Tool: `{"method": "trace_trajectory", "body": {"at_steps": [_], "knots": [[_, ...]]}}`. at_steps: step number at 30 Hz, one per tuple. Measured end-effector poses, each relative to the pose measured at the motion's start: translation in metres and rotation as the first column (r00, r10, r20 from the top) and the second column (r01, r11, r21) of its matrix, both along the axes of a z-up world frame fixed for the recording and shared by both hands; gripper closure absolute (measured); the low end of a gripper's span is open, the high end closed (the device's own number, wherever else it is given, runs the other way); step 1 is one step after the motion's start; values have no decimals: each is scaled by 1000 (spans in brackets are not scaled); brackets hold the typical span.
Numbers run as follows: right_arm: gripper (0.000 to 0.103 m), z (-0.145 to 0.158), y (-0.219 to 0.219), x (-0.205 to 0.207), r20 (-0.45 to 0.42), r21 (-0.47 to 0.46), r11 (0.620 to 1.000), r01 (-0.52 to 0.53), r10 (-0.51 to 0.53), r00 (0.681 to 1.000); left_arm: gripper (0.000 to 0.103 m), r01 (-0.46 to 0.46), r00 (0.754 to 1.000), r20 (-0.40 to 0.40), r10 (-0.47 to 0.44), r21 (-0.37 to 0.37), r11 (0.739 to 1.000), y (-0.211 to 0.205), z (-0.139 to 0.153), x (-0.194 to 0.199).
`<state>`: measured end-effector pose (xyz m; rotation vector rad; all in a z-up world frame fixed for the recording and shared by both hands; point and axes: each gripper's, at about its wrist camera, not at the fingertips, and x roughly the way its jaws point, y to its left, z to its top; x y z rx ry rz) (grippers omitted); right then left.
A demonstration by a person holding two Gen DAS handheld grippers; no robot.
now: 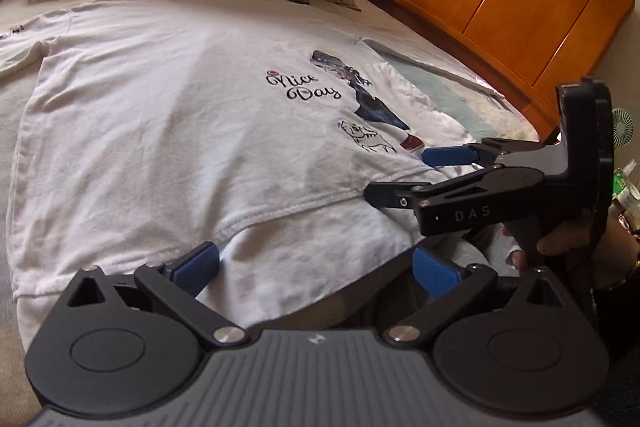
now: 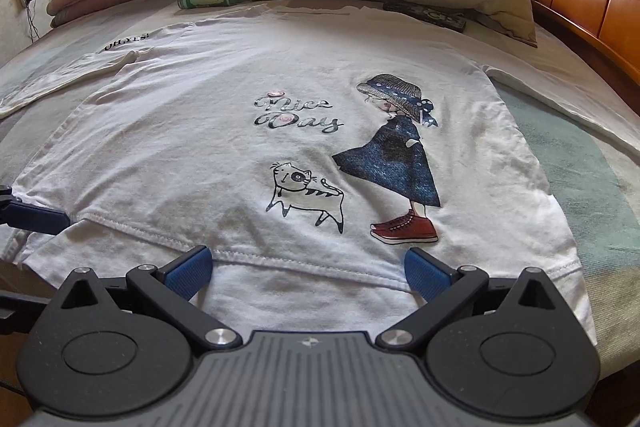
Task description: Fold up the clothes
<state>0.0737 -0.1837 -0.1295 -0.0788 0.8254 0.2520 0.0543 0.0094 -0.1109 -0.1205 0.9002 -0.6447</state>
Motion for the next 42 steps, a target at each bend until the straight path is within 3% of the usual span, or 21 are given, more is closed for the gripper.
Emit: {"method": "trace_trajectory", "body": {"at_steps": [3,5,8,10,13,18,21,28,31,34,37,42], "knots": [[0,1,2,0,0,-11,1000,1,-1,1000,1,-8,999,-47,8,-17,1000,11,8,0],[0,4,6,1,-13,-33,999,13,-13,1000,1,-62,998,-7,62,-2,998,23,14,4],[0,18,28,-5,58,-80,995,-66,70,996,1,-155,988,11,155,42,987,38,14,19],[0,25,50,-6,93,-111,980,-167,178,980,1,-206,978,-30,207,54,977,48,6,28],[0,24,80,1,104,-146,951,-273,290,952,1,-209,977,-24,210,33,977,53,3,26],[0,11,100,14,80,-154,929,-336,350,933,1,-195,981,21,194,59,979,55,0,17],[0,3,87,15,6,-60,940,-336,336,942,1,-179,984,31,177,43,983,59,0,15],[0,7,64,-20,-15,-84,947,-309,309,951,1,-182,983,13,181,54,982,55,6,22],[0,14,59,-16,4,-73,958,-278,279,960,1,-156,987,54,153,56,986,47,14,29],[0,10,53,-4,-45,-31,971,-236,235,971,1,-136,988,79,131,64,989,36,20,42],[0,4,55,-11,-33,-63,972,-228,226,974,1,-106,991,96,98,90,990,22,22,60],[0,3,54,-20,-18,-54,981,-184,184,983,1,-52,996,79,44,103,993,-3,16,90]]}}
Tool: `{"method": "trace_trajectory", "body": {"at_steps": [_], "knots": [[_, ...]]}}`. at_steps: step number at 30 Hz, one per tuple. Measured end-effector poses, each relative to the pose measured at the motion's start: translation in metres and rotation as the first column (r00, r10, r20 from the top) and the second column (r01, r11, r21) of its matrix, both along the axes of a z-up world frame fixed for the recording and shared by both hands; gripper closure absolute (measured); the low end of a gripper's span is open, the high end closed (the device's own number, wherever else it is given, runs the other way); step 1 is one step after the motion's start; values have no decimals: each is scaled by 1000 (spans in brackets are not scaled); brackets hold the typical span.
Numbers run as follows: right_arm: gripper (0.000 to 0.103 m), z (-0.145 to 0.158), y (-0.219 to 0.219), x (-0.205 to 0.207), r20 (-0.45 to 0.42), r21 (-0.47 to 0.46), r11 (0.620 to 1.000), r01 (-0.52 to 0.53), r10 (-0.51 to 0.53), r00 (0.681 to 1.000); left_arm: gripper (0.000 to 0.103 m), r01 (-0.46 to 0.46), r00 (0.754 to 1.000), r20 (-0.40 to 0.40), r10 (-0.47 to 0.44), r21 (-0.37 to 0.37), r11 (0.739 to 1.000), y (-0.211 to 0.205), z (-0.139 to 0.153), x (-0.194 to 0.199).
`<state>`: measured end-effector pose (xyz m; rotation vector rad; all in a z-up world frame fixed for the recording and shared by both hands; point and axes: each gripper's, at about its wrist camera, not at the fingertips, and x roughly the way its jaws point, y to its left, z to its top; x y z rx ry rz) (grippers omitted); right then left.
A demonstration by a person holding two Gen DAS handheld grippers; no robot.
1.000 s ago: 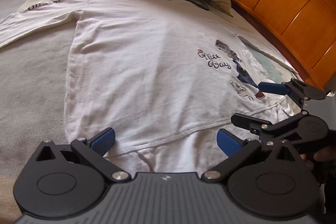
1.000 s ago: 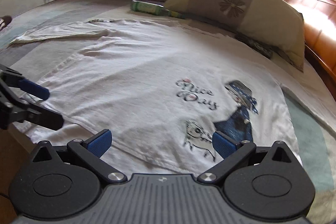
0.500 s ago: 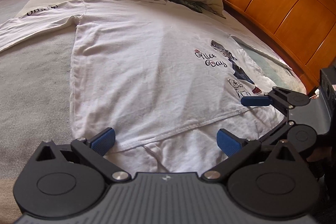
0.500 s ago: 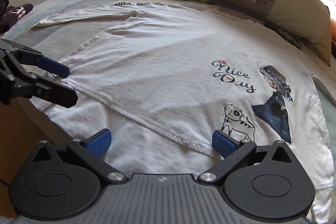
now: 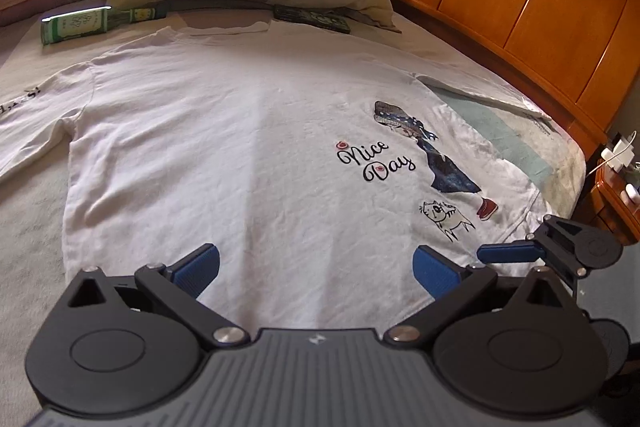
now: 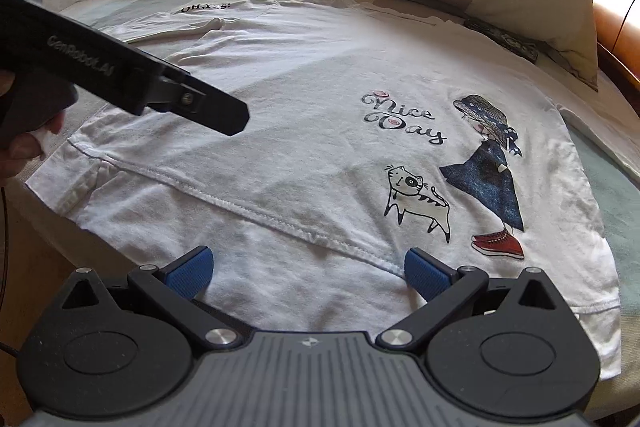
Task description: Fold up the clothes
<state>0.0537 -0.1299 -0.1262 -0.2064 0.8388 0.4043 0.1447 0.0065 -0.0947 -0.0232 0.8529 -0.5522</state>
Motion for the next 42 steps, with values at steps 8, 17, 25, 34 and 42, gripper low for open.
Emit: {"method": "trace_trajectory", "body": {"at_steps": [8,17,25,34,42], "knots": [[0,0,-4,-3,-6,6,1000,5,-5,1000,1,-80,996,-40,81,41,996,7,-11,12],[0,-1,-3,-6,14,17,1000,23,-23,1000,1,-173,984,-38,173,-2,985,22,10,-8],[0,1,-5,-9,5,18,1000,25,-25,1000,1,-225,972,-49,230,88,970,22,-14,-42],[0,24,-56,2,57,75,984,162,-167,984,1,-300,954,24,300,142,943,31,6,-79],[0,9,-116,8,-99,207,922,326,-312,945,1,-287,957,63,282,115,951,14,15,-85]]}}
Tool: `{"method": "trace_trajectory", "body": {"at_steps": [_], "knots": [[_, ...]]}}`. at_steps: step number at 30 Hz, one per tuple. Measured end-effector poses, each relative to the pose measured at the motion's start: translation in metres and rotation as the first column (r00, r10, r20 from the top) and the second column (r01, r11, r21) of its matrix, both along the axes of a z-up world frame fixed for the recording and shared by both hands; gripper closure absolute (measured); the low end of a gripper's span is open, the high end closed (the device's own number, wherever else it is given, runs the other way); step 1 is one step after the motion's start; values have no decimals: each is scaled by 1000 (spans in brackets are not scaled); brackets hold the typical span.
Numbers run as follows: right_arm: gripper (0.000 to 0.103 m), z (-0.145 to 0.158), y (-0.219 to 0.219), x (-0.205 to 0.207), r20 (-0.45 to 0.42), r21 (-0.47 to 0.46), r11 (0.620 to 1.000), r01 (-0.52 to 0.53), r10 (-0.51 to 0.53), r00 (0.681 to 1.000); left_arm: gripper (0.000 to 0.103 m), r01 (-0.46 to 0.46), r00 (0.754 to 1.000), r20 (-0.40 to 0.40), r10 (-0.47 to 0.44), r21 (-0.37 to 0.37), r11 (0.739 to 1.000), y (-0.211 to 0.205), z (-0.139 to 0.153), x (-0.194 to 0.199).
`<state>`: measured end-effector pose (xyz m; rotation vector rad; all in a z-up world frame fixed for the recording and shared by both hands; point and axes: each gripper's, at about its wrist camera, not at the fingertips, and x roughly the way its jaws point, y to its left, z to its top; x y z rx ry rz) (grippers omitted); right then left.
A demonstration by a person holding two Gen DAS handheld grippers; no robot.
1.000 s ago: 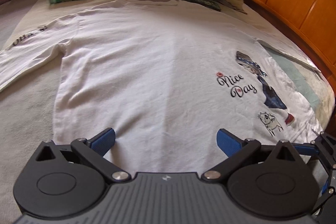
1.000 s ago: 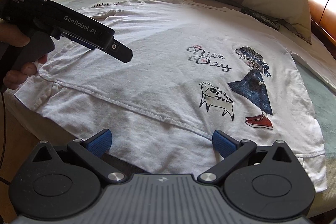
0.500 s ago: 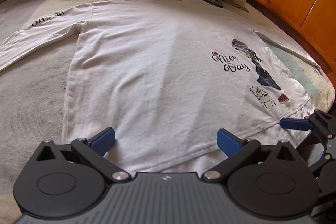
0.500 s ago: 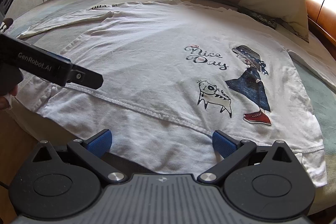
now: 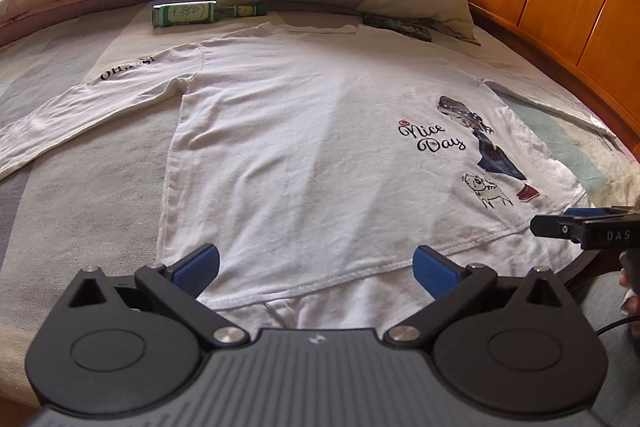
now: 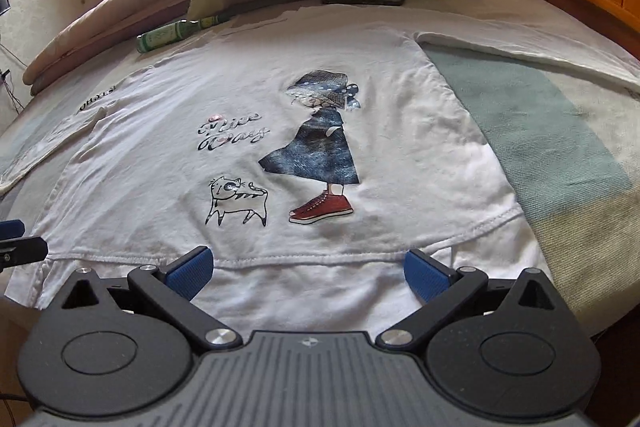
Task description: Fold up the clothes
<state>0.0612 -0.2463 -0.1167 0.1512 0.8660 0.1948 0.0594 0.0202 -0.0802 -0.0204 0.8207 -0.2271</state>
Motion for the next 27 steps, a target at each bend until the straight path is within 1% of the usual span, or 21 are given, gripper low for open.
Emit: {"method": "trace_trajectory", "body": {"at_steps": [1,4,7,10,11,13,15,16,18,20,22,25,27], "knots": [[0,2,0,-1,0,0,1000,-7,7,1000,1,7,1000,-1,-7,-2,1000,-2,0,0],[0,15,-1,4,48,45,999,-26,24,999,1,23,1000,0,-23,9,1000,-6,0,2],[0,22,7,22,65,131,988,-76,67,996,1,23,1000,12,-23,9,1000,-4,2,2],[0,18,17,40,70,236,966,-110,96,993,1,1,1000,13,-1,-5,1000,3,3,1],[0,15,20,45,63,240,965,-108,95,993,1,-8,1000,9,8,-8,1000,6,3,1],[0,7,26,54,44,234,967,-99,91,995,1,-21,1000,2,21,-12,1000,12,1,2],[0,-2,24,57,14,205,977,-61,60,998,1,-31,1000,-6,31,-14,999,17,-1,2],[0,-2,19,54,25,208,976,-58,54,998,1,-37,999,-6,36,-15,999,19,-1,2],[0,0,9,47,7,187,982,-14,12,1000,1,-46,999,-1,46,-21,999,23,-1,3],[0,2,0,41,-4,130,991,21,-21,1000,1,-42,999,5,42,-29,999,25,-1,7],[0,7,-6,41,2,100,994,37,-37,999,1,-37,999,11,37,-32,999,23,0,13],[0,14,-10,51,25,88,995,43,-46,999,1,-14,1000,18,15,-40,999,15,1,20],[0,12,-8,66,28,86,995,41,-43,999,1,14,1000,25,-13,-41,999,9,3,22]]}}
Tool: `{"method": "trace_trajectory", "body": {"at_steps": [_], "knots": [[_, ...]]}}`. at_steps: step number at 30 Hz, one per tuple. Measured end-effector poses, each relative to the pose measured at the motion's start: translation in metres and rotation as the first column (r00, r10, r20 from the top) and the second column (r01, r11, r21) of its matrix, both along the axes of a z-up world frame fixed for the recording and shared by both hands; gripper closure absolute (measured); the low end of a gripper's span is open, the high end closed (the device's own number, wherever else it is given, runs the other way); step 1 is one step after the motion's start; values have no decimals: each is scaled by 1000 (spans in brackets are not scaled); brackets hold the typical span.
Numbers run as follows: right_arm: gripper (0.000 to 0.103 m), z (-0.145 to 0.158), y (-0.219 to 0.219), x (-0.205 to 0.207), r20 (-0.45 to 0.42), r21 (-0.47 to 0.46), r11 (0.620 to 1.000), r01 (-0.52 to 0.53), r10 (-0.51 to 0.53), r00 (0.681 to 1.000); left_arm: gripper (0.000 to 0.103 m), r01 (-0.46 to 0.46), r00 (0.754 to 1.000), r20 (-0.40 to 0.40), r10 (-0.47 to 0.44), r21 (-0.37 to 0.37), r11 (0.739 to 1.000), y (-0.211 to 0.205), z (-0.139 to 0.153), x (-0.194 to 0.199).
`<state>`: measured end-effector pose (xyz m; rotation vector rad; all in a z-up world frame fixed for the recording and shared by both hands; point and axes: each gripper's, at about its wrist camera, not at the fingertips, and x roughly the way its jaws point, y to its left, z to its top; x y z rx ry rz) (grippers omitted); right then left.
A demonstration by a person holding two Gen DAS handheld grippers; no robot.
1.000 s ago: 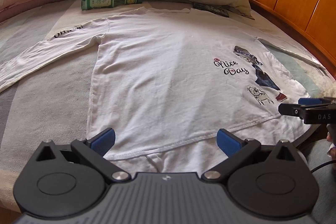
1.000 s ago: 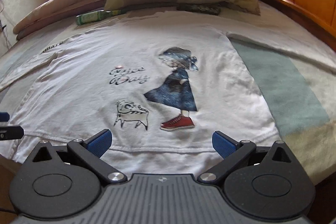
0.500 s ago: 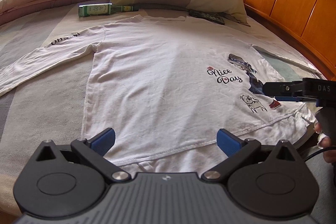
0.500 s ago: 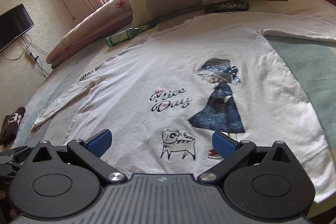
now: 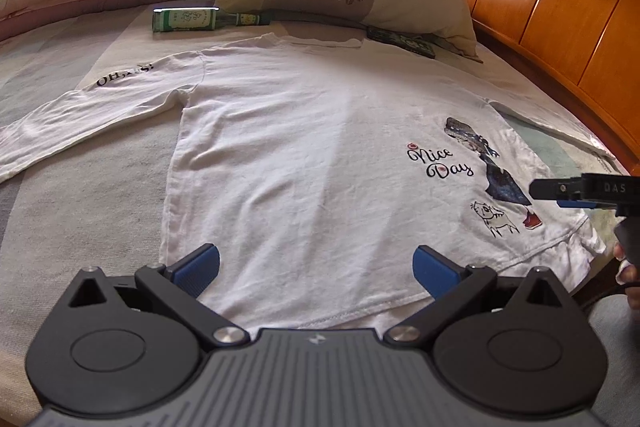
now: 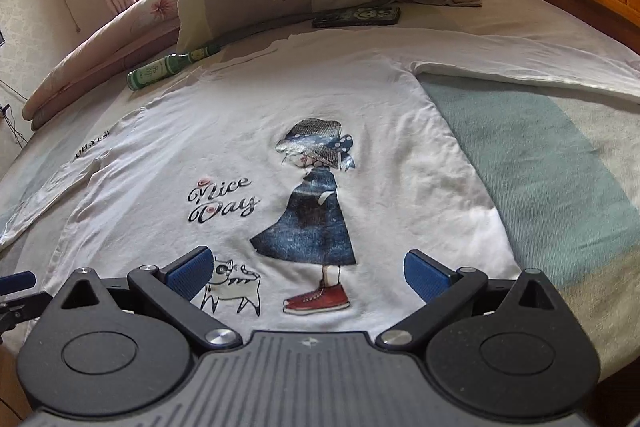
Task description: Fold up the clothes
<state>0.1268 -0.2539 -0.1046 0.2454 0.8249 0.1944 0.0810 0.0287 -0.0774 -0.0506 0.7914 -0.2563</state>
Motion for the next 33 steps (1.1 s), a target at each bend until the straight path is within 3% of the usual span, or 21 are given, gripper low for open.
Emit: {"method": "trace_trajectory", "body": {"at_steps": [7,9,14,20,23,24,27,29,30,33], "knots": [[0,-19,-10,45,-14,22,999,39,-38,999,1,5,1000,2,-5,42,999,1,1,-3],[0,-19,-22,38,5,33,997,66,-66,998,1,8,1000,2,-9,52,999,2,-1,0],[0,-16,-35,28,47,-45,989,144,-141,989,1,41,999,9,-42,91,995,-11,-6,18],[0,-12,-12,59,106,-45,998,53,-48,993,1,68,998,-1,-69,105,992,-25,-12,38],[0,-28,-13,71,84,-25,995,95,-92,992,1,74,997,-12,-73,93,993,-26,-15,42],[0,-31,-12,67,120,-27,994,103,-99,988,1,73,997,-24,-72,71,995,-25,-16,45],[0,-30,-5,63,132,-159,982,104,-83,988,1,71,996,-60,-71,9,997,-24,-17,54],[0,-30,-8,62,132,-258,952,163,-132,982,1,62,997,-55,-61,25,998,-29,-15,63],[0,-29,-16,63,118,-257,945,201,-176,977,1,55,997,-47,-53,42,998,-32,-14,68],[0,-24,-37,58,137,-105,963,250,-235,962,1,37,999,-35,-35,51,998,-41,-11,78]]}}
